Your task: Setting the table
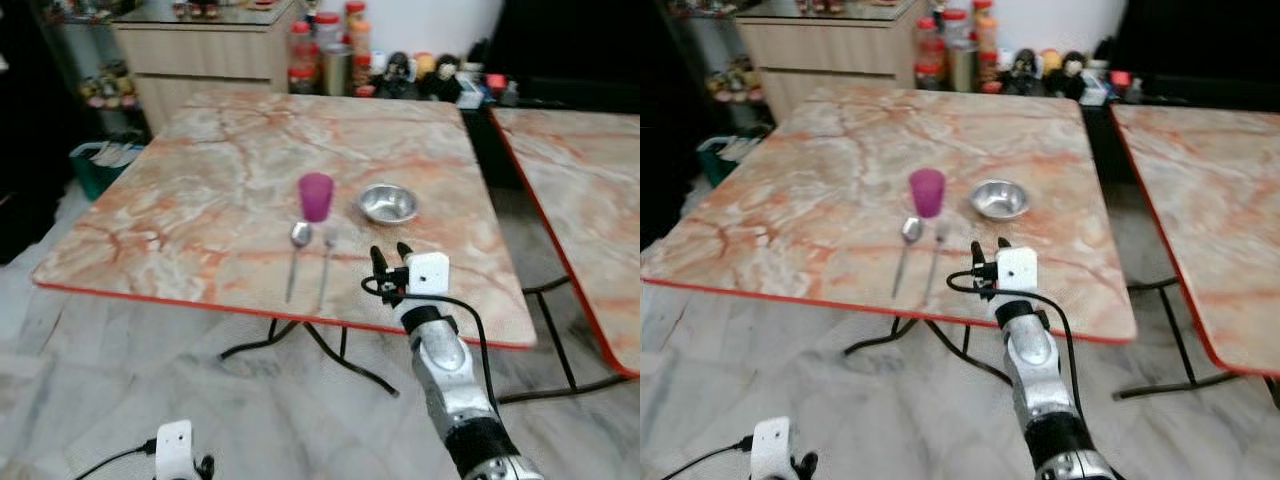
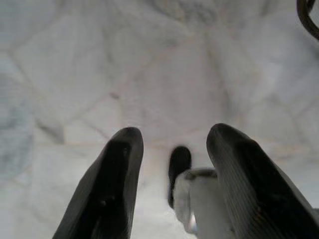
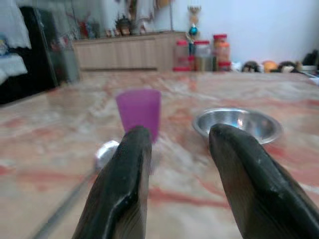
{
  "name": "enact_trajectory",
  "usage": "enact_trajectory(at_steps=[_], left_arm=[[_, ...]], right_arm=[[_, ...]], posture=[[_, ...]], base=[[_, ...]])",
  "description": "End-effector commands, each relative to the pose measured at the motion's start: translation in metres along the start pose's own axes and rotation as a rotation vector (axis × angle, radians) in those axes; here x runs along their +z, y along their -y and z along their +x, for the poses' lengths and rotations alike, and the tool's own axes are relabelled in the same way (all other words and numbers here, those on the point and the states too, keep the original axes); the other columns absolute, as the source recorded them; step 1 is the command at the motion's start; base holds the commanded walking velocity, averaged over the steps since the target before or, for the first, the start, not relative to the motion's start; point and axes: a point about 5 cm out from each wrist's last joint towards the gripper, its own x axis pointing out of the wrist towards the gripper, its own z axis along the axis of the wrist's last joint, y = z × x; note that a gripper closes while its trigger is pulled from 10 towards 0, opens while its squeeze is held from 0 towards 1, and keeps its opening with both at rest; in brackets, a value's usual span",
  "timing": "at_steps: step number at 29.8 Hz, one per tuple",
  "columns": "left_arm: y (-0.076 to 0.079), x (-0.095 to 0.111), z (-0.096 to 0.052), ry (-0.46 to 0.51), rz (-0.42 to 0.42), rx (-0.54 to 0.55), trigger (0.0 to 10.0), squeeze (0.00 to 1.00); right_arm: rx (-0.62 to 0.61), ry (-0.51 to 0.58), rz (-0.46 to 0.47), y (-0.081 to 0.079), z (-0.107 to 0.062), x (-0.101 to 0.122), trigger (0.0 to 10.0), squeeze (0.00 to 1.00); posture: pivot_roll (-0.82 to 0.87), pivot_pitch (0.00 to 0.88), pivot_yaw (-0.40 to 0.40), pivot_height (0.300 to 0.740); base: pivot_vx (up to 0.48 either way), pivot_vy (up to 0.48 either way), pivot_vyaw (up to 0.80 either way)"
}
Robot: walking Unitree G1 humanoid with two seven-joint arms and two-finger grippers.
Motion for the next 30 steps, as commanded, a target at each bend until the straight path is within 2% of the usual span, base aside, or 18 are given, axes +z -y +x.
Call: enact_trajectory(at_steps=[1,30], left_arm=[[0.0064,0.0021,0.0009,0.007,-0.009,-0.011,10.0,0.0],[0.0065,0.0008,0.0006,0.006,-0.025,-0.006,10.0,0.0]], right_arm=[[-0.027,0.007,-0.009,0.0105,-0.002,0.0016,10.0,0.0],[-0.014,0.001,-0.008,0.0091,-0.0035,0.0004,10.0,0.0]], posture=[[0.04,0.0,0.01,0.74],[0.04,0.0,0.006,0.74]], base=[[0.307,0.0,0.0],[0.316,0.0,0.0]])
